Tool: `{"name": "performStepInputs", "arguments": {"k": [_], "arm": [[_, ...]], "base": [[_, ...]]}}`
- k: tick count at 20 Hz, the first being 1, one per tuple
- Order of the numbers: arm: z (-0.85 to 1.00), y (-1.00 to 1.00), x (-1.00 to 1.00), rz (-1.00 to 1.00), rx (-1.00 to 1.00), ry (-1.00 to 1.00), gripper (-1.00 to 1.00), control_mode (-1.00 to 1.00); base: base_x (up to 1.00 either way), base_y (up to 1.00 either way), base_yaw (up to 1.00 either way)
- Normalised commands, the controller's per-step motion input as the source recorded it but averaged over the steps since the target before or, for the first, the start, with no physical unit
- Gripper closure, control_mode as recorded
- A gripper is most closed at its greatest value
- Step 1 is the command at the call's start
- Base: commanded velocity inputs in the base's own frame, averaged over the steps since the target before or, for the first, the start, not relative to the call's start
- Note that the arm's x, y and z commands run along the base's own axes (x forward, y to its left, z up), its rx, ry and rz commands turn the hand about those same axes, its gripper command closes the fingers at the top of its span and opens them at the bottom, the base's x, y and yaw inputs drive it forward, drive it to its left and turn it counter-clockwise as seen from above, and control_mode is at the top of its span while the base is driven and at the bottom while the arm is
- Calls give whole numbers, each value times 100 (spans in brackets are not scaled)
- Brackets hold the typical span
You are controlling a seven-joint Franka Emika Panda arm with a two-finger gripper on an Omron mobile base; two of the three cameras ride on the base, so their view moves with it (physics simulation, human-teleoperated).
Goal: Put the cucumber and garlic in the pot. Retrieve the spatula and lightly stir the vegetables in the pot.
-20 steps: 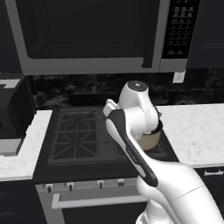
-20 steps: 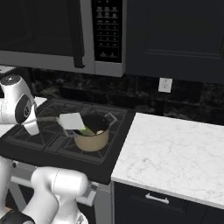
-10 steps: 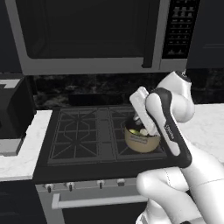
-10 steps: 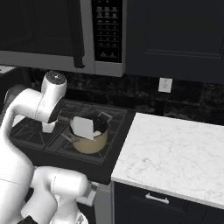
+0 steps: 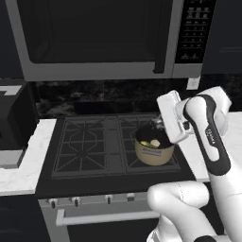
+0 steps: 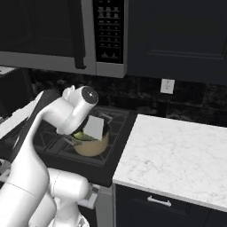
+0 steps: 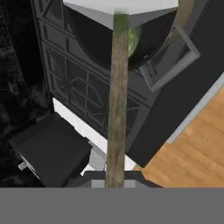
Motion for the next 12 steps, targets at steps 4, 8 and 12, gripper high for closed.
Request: {"name": "performStepInputs", "arguments": {"k": [4, 8, 12], "arm": [[79, 1, -19, 0, 18, -23, 100, -100], [63, 0, -13, 0, 29, -5, 100, -100], [-6, -14, 1, -1, 37, 13, 100, -100]], "base": [[0, 0, 0], [0, 0, 0], [0, 0, 0]]}}
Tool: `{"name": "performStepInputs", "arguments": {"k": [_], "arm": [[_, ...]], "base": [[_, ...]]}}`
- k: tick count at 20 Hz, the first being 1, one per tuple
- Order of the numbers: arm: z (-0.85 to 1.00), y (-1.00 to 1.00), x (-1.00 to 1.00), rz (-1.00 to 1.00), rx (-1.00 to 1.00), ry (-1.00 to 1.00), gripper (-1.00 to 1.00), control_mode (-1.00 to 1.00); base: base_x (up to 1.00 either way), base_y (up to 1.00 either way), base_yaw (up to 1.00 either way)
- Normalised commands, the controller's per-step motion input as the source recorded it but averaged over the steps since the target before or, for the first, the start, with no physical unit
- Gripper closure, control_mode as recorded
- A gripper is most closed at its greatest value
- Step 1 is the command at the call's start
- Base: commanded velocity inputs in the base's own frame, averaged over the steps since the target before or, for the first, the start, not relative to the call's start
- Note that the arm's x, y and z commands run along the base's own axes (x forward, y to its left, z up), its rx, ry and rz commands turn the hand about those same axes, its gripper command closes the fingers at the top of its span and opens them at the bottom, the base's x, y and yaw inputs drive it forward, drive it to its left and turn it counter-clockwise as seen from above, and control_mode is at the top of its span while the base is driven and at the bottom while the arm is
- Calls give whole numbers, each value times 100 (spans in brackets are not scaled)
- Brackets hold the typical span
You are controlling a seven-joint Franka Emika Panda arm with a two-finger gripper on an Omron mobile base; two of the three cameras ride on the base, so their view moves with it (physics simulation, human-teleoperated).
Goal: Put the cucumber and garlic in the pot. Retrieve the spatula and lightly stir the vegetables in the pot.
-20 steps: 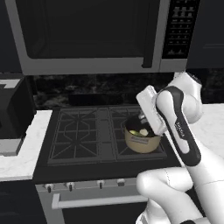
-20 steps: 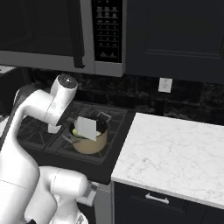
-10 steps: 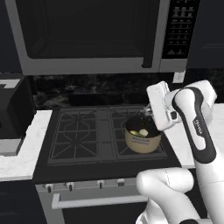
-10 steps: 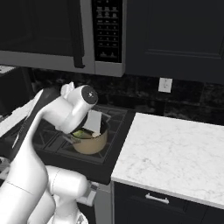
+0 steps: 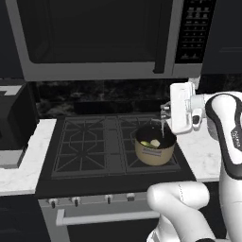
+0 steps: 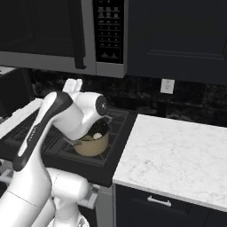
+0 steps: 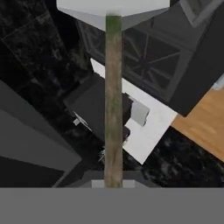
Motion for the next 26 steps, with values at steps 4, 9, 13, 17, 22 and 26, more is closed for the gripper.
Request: {"name": "performStepInputs", "arguments": {"k": [4, 9, 13, 17, 22, 26], "arm": [[-25, -26, 25, -4, 35, 14, 100, -100], [-13, -12, 43, -3, 23, 1, 100, -100], [-23, 0, 50, -3, 12, 0, 100, -100], [-30, -8, 30, -8, 8, 4, 100, -100], [-22, -14, 13, -10, 1, 1, 100, -100], [-14, -5, -2, -11, 0, 0, 100, -100]], "base": [[0, 0, 0], [0, 0, 0], [0, 0, 0], [0, 0, 0], [0, 0, 0], [0, 0, 0]]}}
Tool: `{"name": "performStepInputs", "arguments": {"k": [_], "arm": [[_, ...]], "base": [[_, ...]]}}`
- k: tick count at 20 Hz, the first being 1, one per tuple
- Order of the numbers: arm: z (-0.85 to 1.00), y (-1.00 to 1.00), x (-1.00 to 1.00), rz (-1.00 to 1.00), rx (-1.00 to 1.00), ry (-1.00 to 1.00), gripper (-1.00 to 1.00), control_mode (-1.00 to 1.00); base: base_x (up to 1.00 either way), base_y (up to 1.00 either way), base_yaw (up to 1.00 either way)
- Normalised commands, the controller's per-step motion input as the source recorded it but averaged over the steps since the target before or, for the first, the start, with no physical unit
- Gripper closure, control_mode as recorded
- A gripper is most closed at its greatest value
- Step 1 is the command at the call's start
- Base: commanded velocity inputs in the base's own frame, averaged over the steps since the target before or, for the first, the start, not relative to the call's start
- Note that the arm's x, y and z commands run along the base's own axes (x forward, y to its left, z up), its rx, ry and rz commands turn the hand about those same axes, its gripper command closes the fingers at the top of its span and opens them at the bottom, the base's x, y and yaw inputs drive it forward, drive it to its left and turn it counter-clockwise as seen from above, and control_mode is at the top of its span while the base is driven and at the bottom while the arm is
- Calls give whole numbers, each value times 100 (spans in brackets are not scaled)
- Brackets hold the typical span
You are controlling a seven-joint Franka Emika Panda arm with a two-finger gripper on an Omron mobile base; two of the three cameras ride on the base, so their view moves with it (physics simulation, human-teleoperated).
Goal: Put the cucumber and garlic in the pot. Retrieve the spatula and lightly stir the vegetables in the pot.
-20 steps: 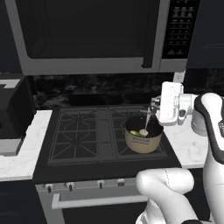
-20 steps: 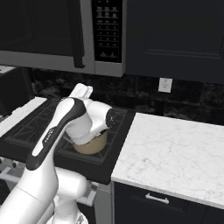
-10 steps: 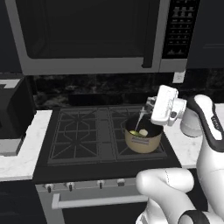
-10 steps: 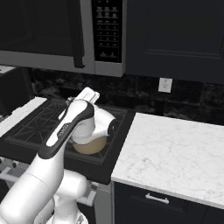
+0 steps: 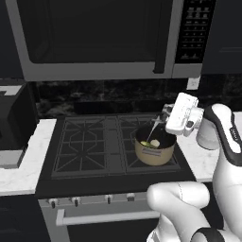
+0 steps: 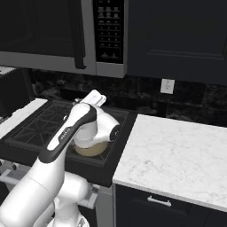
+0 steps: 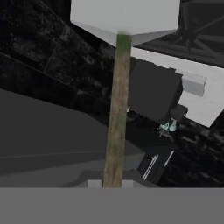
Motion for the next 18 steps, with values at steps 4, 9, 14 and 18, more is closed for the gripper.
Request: {"name": "performStepInputs", "arguments": {"k": [4, 9, 14, 18], "arm": [[24, 0, -25, -20, 2, 0, 100, -100], [18, 5, 8, -32, 3, 0, 100, -100], [0, 30, 4, -38, 17, 4, 100, -100], [0, 34, -6, -37, 28, 14, 100, -100]], "base": [[0, 0, 0], [0, 0, 0], [0, 0, 0], [0, 0, 0]]}}
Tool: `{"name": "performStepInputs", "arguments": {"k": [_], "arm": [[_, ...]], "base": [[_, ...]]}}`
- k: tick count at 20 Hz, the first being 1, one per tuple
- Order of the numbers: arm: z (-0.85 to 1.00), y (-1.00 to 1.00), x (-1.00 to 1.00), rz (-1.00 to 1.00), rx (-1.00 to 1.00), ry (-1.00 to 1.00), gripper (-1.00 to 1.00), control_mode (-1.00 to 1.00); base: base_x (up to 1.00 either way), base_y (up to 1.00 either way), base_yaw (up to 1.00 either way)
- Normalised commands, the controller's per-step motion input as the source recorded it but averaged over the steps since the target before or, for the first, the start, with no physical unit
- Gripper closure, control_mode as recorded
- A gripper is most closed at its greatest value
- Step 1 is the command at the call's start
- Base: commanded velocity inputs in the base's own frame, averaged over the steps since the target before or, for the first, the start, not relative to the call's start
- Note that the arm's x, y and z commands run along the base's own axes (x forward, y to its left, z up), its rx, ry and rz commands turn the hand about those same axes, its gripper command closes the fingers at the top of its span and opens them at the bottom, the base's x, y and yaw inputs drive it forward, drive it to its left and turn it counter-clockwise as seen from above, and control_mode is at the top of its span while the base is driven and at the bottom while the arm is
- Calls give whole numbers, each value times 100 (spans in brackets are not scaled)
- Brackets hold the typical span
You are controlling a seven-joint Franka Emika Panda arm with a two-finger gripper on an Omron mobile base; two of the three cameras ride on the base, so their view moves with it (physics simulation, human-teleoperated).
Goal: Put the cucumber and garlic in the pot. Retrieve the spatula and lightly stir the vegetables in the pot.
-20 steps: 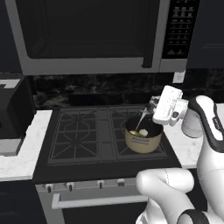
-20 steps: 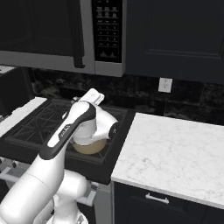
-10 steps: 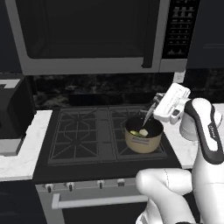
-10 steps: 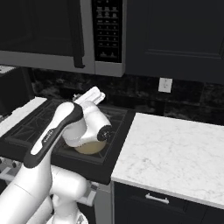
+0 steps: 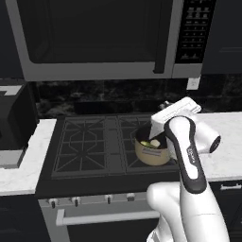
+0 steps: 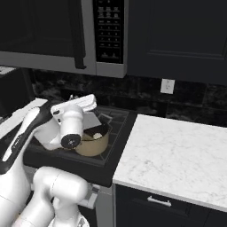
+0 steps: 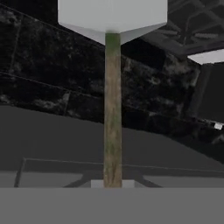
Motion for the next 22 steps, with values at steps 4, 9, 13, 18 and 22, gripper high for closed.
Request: {"name": "performStepInputs", "arguments": {"k": [4, 9, 13, 18, 22], "arm": [[0, 20, 10, -32, 24, 10, 100, -100], [-2, 0, 34, -28, 15, 2, 100, -100], [-19, 0, 26, -25, 10, 0, 100, -100], [-25, -7, 6, -19, 13, 0, 100, -100], [-19, -10, 0, -16, 17, 0, 100, -100]], "base": [[0, 0, 0], [0, 0, 0], [0, 0, 0], [0, 0, 0], [0, 0, 0]]}}
